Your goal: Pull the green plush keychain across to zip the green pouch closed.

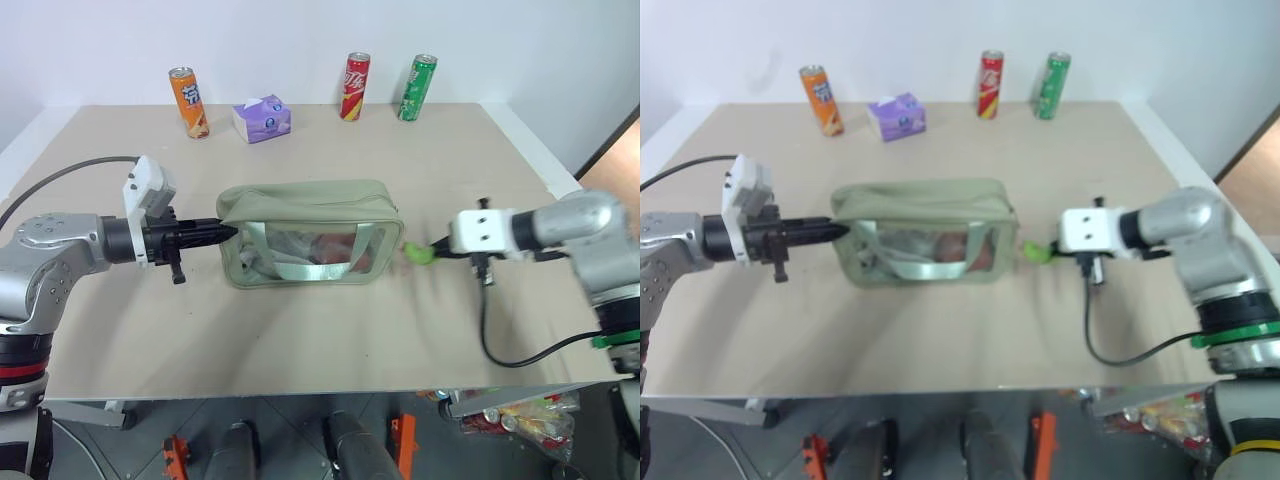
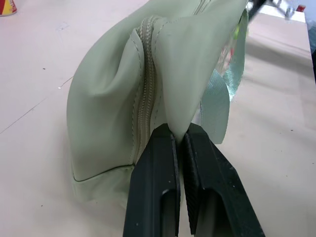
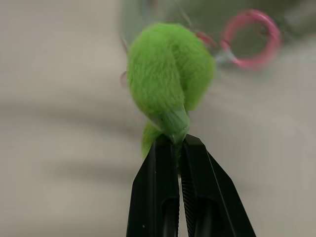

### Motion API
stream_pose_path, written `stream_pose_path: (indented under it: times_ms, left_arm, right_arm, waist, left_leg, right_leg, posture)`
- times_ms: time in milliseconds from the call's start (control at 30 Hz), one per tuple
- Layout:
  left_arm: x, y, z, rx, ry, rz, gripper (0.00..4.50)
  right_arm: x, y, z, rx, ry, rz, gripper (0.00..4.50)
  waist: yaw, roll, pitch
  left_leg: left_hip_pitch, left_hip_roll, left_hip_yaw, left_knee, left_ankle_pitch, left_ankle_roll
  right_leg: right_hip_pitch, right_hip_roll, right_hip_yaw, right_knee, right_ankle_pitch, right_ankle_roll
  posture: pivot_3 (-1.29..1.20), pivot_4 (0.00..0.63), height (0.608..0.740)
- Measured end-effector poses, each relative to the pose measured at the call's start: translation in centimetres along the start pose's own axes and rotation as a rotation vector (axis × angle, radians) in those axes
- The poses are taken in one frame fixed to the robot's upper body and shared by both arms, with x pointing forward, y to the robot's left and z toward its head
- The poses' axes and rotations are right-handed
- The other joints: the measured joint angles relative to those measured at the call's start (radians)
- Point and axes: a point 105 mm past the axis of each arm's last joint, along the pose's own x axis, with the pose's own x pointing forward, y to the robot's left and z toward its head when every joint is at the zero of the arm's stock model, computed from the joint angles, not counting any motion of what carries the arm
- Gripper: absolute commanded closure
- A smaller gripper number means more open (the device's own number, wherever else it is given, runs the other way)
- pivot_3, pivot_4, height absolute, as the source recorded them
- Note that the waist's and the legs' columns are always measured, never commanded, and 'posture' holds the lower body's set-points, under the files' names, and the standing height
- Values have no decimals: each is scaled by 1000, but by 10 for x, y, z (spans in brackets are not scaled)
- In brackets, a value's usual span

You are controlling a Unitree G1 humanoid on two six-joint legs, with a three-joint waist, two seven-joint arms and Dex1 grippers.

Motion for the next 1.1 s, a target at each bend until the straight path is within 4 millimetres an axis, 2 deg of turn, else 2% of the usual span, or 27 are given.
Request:
stream_pose_path:
  times_ms: [200,367,500,700,833,1000,1100]
  left_arm:
    - [0,1,0,0,1,4,4500]
    - [-2,1,0,-3,-3,14,4500]
    - [-2,1,-1,-18,-4,21,4500]
    - [-3,2,-1,-23,-9,28,4500]
    - [-6,4,-2,-33,-18,54,4500]
    - [-12,6,-7,-66,-36,92,4500]
    - [-13,7,-8,-70,-37,103,4500]
  right_arm:
    - [29,2,10,15,-28,-5,4393]
    - [33,25,9,-26,-6,112,4393]
    - [31,29,10,-67,0,141,4393]
    - [31,31,13,-36,-18,165,4393]
    - [24,24,15,39,-53,168,4393]
    - [-16,-12,17,187,-147,27,4393]
    - [-30,-22,15,238,-179,-31,4393]
  waist:
    - [0,0,0]
    - [0,-1,-1]
    - [-1,-1,-1]
    - [-1,-1,-1]
    - [-1,-1,-1]
    - [0,-1,0]
    - [0,-1,0]
  left_leg:
    - [-1,0,0,1,0,0]
    - [0,1,0,-1,0,0]
    - [0,1,-1,-1,0,0]
    - [0,1,-1,-1,0,0]
    - [0,1,0,-1,0,0]
    - [0,0,-1,-1,0,0]
    - [0,0,-1,-1,0,0]
  right_leg:
    - [0,0,0,0,0,1]
    - [0,1,-1,0,-1,-1]
    - [0,1,-1,0,-1,-1]
    - [0,1,-1,0,-1,-1]
    - [0,1,-1,0,-1,-1]
    - [0,0,-1,0,-1,-1]
    - [0,0,-1,0,-1,-1]
  posture:
    - [0,150,740]
    - [0,150,740]
    - [0,150,740]
    - [0,150,740]
    - [0,150,740]
    - [0,150,740]
    - [0,150,740]
